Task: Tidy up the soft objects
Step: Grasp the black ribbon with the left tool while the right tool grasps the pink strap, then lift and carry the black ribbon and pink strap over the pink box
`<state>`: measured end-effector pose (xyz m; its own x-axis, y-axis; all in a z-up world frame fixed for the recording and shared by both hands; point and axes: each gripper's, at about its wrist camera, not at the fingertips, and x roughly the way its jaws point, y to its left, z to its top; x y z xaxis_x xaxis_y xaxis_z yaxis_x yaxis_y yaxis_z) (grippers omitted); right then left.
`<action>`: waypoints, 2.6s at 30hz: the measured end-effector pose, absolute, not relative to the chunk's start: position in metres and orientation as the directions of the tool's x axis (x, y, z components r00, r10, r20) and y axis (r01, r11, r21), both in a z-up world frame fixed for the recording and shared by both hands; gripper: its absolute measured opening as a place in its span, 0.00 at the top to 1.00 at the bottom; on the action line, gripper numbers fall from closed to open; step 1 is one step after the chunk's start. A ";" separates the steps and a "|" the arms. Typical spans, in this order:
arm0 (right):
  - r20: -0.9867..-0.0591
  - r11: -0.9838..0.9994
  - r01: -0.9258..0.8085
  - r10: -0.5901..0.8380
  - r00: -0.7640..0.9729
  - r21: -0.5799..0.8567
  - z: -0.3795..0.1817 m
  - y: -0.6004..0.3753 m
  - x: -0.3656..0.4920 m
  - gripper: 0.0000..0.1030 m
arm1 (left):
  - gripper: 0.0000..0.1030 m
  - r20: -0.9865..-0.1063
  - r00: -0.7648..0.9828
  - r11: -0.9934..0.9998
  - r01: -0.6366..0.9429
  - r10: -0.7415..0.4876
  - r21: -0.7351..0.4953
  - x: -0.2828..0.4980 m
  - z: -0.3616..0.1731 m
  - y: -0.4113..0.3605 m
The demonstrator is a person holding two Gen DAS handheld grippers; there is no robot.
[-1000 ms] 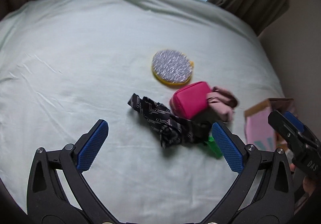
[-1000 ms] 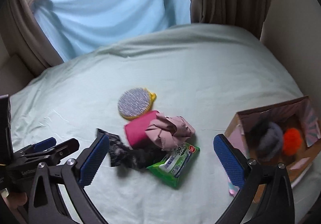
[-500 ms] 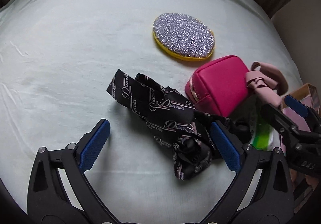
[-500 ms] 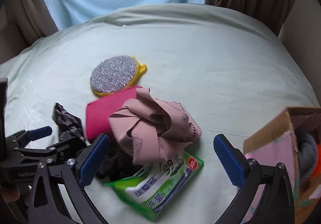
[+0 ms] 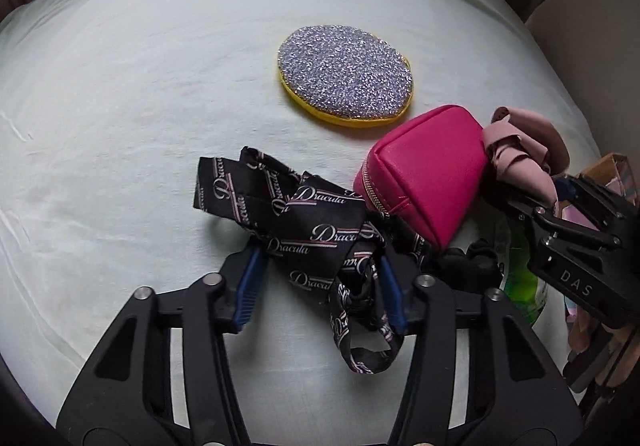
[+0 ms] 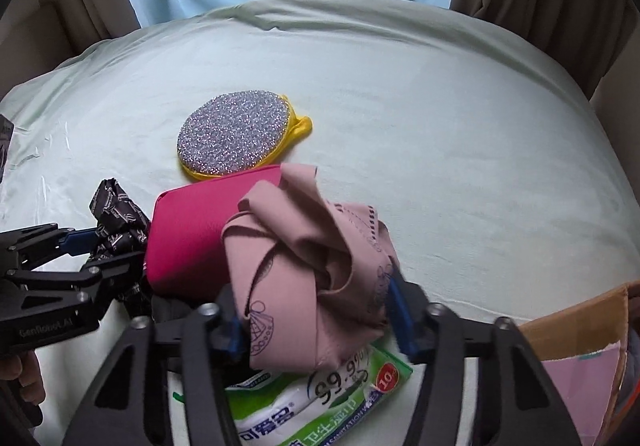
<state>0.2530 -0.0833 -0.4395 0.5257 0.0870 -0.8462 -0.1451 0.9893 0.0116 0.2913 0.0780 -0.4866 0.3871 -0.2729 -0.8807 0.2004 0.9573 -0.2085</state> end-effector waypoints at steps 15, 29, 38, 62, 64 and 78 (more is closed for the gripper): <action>-0.819 0.996 -0.056 0.086 0.568 0.066 -0.407 -0.094 0.240 0.72 | 0.64 -0.855 0.438 0.959 0.184 -0.278 -0.217 0.275 -0.444 0.101; -0.783 0.988 -0.048 0.145 0.604 0.146 -0.299 -0.091 0.206 0.72 | 0.64 -0.834 0.490 0.966 0.159 -0.255 -0.203 0.231 -0.325 0.117; -0.745 0.977 -0.052 0.194 0.638 0.209 -0.207 -0.119 0.165 0.72 | 0.64 -0.818 0.528 0.974 0.109 -0.227 -0.200 0.183 -0.228 0.102; -0.790 0.988 0.005 0.123 0.601 0.157 -0.175 -0.340 0.084 0.72 | 0.64 -0.814 0.486 0.948 0.191 -0.317 -0.255 0.134 -0.196 -0.166; -0.801 0.987 0.022 0.114 0.587 0.156 -0.183 -0.362 0.086 0.72 | 0.64 -0.827 0.462 0.945 0.206 -0.321 -0.252 0.137 -0.207 -0.187; -0.882 0.973 0.135 0.108 0.459 0.189 -0.269 -0.448 0.135 0.72 | 0.64 -0.907 0.286 0.920 0.332 -0.308 -0.208 0.180 -0.297 -0.313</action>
